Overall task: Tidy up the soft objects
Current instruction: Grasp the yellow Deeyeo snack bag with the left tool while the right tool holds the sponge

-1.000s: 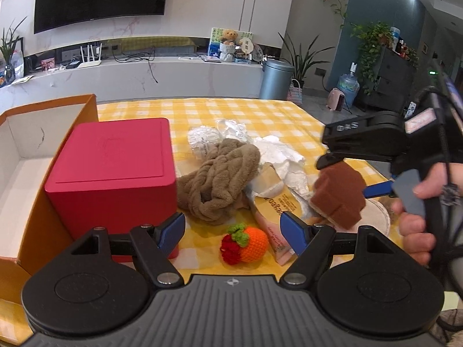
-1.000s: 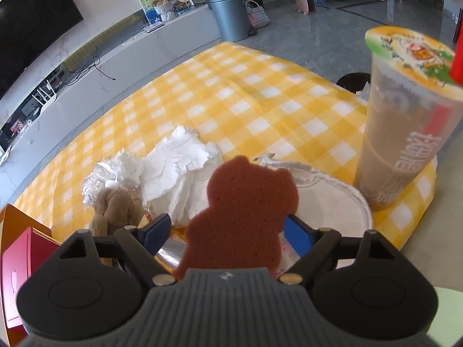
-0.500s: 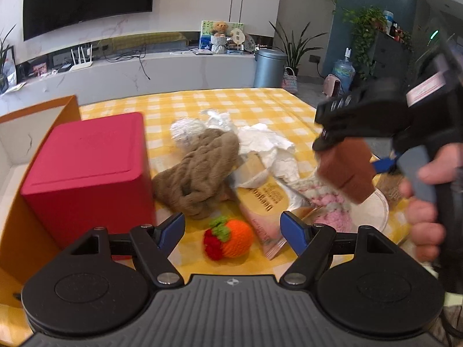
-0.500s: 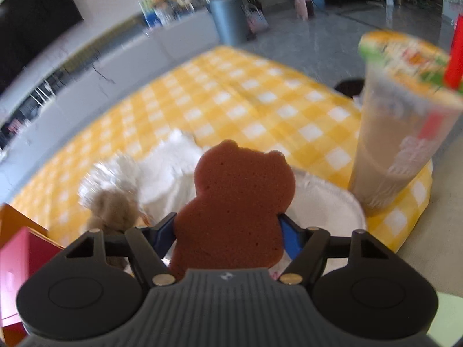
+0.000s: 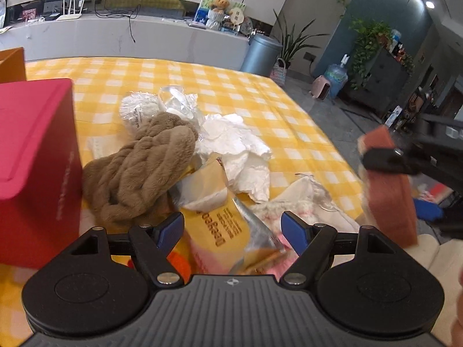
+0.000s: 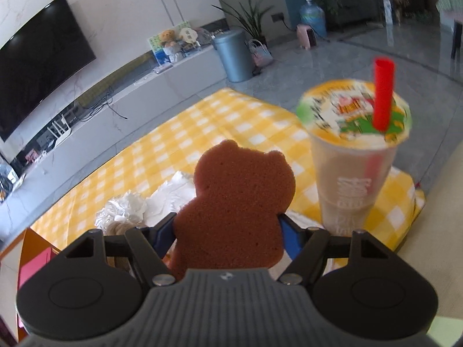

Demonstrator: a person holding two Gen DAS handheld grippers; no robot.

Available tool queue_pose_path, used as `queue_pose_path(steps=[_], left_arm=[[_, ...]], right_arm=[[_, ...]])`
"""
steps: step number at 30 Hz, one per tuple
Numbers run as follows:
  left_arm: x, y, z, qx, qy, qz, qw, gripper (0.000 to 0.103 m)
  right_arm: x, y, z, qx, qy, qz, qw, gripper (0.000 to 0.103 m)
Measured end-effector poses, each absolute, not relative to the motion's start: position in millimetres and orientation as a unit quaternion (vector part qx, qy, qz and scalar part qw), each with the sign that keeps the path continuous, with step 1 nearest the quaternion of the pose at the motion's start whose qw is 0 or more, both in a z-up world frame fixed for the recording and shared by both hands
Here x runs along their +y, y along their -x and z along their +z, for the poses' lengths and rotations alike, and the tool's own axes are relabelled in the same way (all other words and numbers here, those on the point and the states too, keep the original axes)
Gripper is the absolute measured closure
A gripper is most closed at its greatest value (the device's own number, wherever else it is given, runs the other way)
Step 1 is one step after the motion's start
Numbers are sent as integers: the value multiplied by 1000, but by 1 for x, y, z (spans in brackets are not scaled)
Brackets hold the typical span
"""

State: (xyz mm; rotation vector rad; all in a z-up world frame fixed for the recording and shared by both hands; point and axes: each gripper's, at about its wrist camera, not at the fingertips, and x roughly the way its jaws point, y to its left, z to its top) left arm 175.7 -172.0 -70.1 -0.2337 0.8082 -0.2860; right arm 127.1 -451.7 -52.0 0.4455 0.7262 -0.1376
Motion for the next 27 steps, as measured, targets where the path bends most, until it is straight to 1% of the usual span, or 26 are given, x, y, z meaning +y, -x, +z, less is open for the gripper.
queue_pose_path(steps=[2, 4, 6, 10, 11, 19, 20, 21, 22, 24, 27], left_arm=[[-179, -184, -75, 396, 100, -121, 905, 14], [-187, -190, -80, 408, 76, -99, 905, 12], [-191, -189, -84, 403, 60, -96, 908, 10], [-195, -194, -93, 430, 74, -77, 897, 9], [-194, -196, -95, 432, 80, -71, 896, 7], [-193, -196, -98, 418, 79, -79, 901, 8], [-191, -197, -98, 422, 84, -81, 899, 11], [-190, -197, -97, 423, 89, -82, 898, 17], [-190, -198, -97, 426, 88, -81, 897, 19], [-191, -198, -97, 431, 86, -85, 894, 32], [-192, -195, -96, 428, 86, -88, 895, 39]], right_arm=[[-453, -129, -55, 358, -215, -68, 906, 31], [-451, -130, -57, 360, -212, -67, 906, 31], [-446, -132, -56, 360, -213, -60, 906, 31], [-436, -135, -54, 358, -203, -37, 911, 31], [-434, -135, -54, 358, -201, -35, 911, 31], [-434, -136, -58, 364, -202, -40, 908, 31], [-435, -136, -57, 364, -203, -41, 908, 31], [-436, -137, -57, 365, -205, -41, 907, 31], [-436, -137, -57, 365, -206, -41, 907, 31], [-436, -137, -57, 366, -205, -41, 907, 31], [-436, -138, -58, 369, -200, -43, 907, 31]])
